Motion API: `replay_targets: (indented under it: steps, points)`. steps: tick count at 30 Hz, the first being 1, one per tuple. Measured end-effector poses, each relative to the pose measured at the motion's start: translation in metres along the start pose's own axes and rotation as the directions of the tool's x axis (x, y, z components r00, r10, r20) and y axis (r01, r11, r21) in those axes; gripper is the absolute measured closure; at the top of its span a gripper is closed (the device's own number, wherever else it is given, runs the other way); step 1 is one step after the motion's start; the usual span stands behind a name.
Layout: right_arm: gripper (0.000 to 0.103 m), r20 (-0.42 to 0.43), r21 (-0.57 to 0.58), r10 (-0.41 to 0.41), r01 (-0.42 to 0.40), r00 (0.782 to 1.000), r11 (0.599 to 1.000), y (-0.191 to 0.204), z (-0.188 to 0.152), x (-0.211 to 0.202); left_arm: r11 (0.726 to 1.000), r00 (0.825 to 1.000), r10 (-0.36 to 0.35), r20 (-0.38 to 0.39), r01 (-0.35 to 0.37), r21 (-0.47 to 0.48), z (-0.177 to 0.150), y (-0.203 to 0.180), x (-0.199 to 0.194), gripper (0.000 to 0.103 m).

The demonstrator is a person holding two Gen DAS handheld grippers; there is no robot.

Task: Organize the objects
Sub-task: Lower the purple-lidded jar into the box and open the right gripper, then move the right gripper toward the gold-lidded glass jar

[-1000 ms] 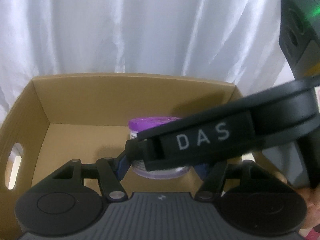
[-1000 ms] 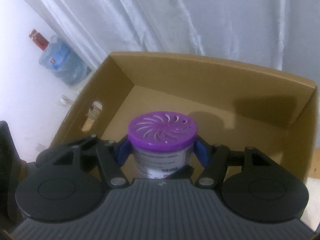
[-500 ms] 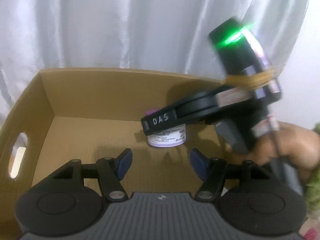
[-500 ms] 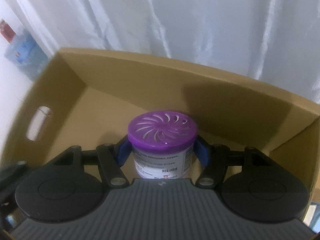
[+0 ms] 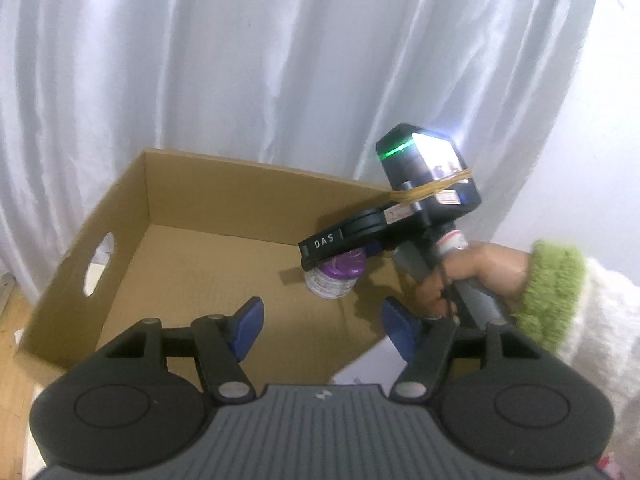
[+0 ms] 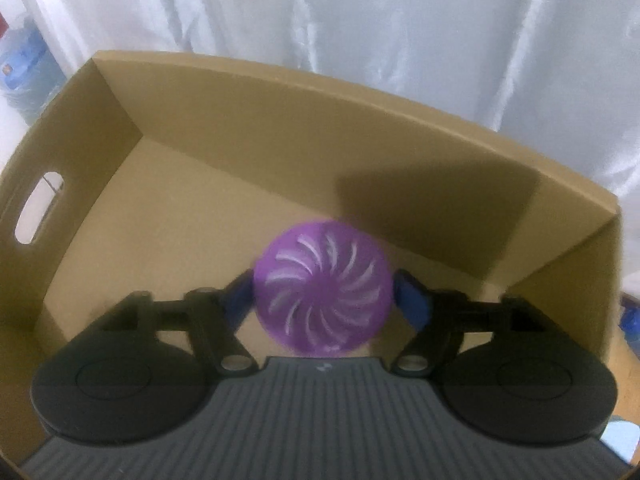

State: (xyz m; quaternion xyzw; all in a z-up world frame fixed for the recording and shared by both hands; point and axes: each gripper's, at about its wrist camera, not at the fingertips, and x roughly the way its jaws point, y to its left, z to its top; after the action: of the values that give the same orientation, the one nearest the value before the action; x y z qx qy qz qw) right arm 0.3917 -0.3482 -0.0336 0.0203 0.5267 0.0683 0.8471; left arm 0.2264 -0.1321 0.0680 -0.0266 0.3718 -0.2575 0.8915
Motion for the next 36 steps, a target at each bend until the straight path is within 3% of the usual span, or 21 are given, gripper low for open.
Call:
replay_targets:
  steps: [1, 2, 4, 6, 10, 13, 15, 19, 26, 27, 28, 29, 33, 36]
  points:
    - [0.023, 0.007, 0.002, -0.009, 0.009, 1.000, 1.000, 0.004, 0.000, -0.002, 1.000, 1.000, -0.009, 0.007, 0.009, -0.002, -0.005, -0.001, -0.012, 0.035]
    - [0.022, 0.012, 0.002, -0.018, 0.018, 1.000, 1.000, 0.005, 0.000, -0.006, 1.000, 1.000, -0.017, 0.015, 0.017, -0.003, -0.025, -0.005, -0.050, 0.034]
    - [0.021, 0.037, -0.005, -0.043, 0.043, 0.998, 0.999, 0.010, -0.003, -0.019, 1.000, 0.999, -0.027, 0.027, 0.027, 0.002, -0.030, 0.012, -0.043, 0.033]
    - [0.021, 0.085, -0.028, -0.063, 0.066, 0.994, 0.997, 0.016, -0.011, -0.041, 1.000, 0.999, -0.026, 0.040, 0.026, 0.006, -0.040, 0.019, -0.062, 0.032]
    - [0.018, 0.200, -0.054, -0.014, 0.026, 0.980, 0.998, 0.035, -0.032, -0.102, 1.000, 0.998, -0.004, 0.057, 0.004, -0.014, -0.062, 0.037, -0.106, 0.030]
    - [0.016, 0.301, -0.076, 0.074, -0.053, 0.951, 0.996, 0.053, -0.065, -0.155, 0.997, 0.995, 0.072, 0.062, -0.070, -0.041, -0.077, 0.064, -0.130, 0.030]
    - [0.015, 0.349, -0.081, 0.130, -0.109, 0.928, 0.991, 0.060, -0.086, -0.183, 0.985, 0.983, 0.165, 0.077, -0.160, -0.057, -0.087, 0.082, -0.149, 0.030]
    - [0.014, 0.392, -0.118, 0.283, -0.257, 0.875, 0.959, 0.093, -0.141, -0.214, 0.939, 0.931, 0.343, 0.122, -0.338, -0.060, -0.103, 0.113, -0.198, 0.030]
    - [0.014, 0.388, -0.108, 0.412, -0.403, 0.824, 0.909, 0.146, -0.198, -0.201, 0.817, 0.804, 0.573, 0.158, -0.575, -0.034, -0.123, 0.155, -0.249, 0.026]
    - [0.014, 0.385, -0.096, 0.430, -0.427, 0.817, 0.899, 0.150, -0.200, -0.197, 0.806, 0.795, 0.586, 0.158, -0.591, -0.016, -0.126, 0.158, -0.243, 0.026]
    - [0.014, 0.376, -0.082, 0.448, -0.453, 0.811, 0.888, 0.156, -0.202, -0.191, 0.805, 0.796, 0.586, 0.152, -0.593, 0.000, -0.130, 0.150, -0.253, 0.026]
    - [0.014, 0.361, -0.067, 0.460, -0.469, 0.811, 0.881, 0.161, -0.208, -0.182, 0.817, 0.811, 0.567, 0.141, -0.576, 0.022, -0.133, 0.150, -0.240, 0.026]
    - [0.014, 0.297, -0.010, 0.452, -0.471, 0.841, 0.882, 0.175, -0.212, -0.162, 0.906, 0.912, 0.403, 0.073, -0.409, 0.110, -0.143, 0.131, -0.181, 0.026]
    - [0.015, 0.261, 0.013, 0.435, -0.453, 0.862, 0.891, 0.181, -0.207, -0.148, 0.936, 0.955, 0.294, 0.046, -0.298, 0.190, -0.147, 0.108, -0.136, 0.025]
